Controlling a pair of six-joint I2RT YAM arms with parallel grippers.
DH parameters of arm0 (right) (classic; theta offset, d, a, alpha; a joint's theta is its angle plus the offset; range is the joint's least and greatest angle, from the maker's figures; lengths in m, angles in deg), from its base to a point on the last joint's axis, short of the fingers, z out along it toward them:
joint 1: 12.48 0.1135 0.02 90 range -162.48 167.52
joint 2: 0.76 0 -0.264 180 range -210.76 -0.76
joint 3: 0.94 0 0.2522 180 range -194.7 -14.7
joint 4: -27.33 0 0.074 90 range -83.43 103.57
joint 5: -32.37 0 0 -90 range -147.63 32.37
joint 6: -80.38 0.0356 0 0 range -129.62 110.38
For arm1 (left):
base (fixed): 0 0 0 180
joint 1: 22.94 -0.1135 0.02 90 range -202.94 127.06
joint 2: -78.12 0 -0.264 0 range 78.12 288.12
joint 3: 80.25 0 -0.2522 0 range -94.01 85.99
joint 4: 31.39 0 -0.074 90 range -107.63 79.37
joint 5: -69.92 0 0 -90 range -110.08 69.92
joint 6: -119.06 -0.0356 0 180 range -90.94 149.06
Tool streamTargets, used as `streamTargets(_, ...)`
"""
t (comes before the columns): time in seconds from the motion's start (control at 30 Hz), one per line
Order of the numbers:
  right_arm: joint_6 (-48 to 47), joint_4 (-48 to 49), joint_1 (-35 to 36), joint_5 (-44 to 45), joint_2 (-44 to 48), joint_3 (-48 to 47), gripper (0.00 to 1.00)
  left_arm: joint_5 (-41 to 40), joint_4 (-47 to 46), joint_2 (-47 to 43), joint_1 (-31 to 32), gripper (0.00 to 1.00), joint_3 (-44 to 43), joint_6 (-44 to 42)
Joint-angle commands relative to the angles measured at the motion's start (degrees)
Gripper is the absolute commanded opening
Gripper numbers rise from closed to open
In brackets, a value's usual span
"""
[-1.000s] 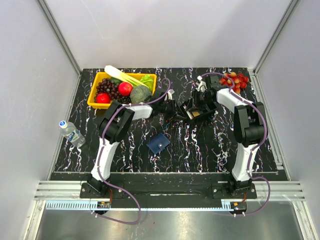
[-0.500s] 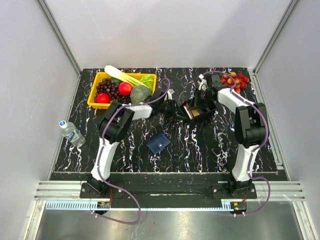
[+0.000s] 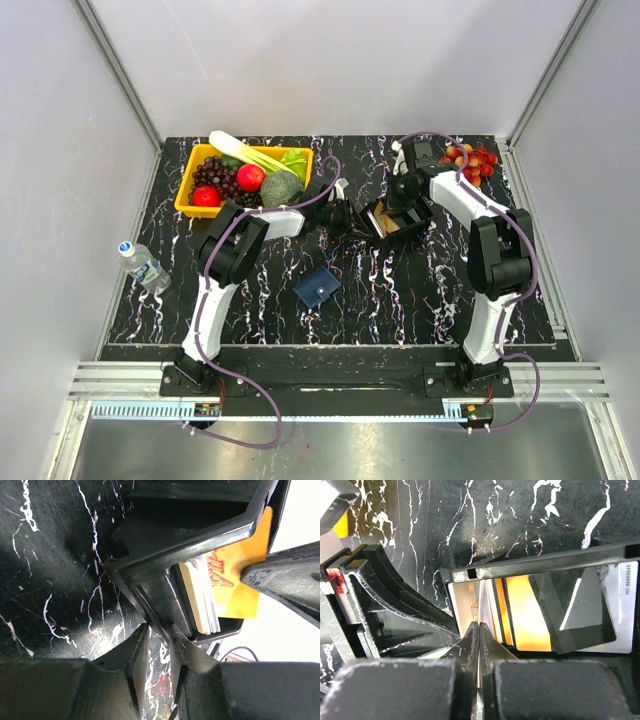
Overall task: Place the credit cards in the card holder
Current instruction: Pick up the credit card from the storage box.
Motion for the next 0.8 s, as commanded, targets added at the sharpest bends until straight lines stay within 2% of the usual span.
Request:
streamTargets(0.0,-4.6,-3.2,3.6,5.6,-2.7,-3.8,0.00,0.3,-3.7,-0.6,0.0,0.26,-0.4,0.0)
streamTargets(0.57,-8.5,-7.6,8.3,12.1,-7.5,-5.7,0.02,0.3,-3.6,-0.5,-0.1,0.26,-0.2,0.0)
streamTargets(0.63,-8.5,-8.0,8.6,13.3,-8.1,-6.0,0.06,0.3,-3.7,-0.4,-0.1,0.26,-0.1,0.2)
streamTargets(0.77,-8.9,-8.7,8.8,14.1,-8.9,-6.5,0.08,0.4,-3.9,-0.6,-0.1,0.26,0.1,0.3)
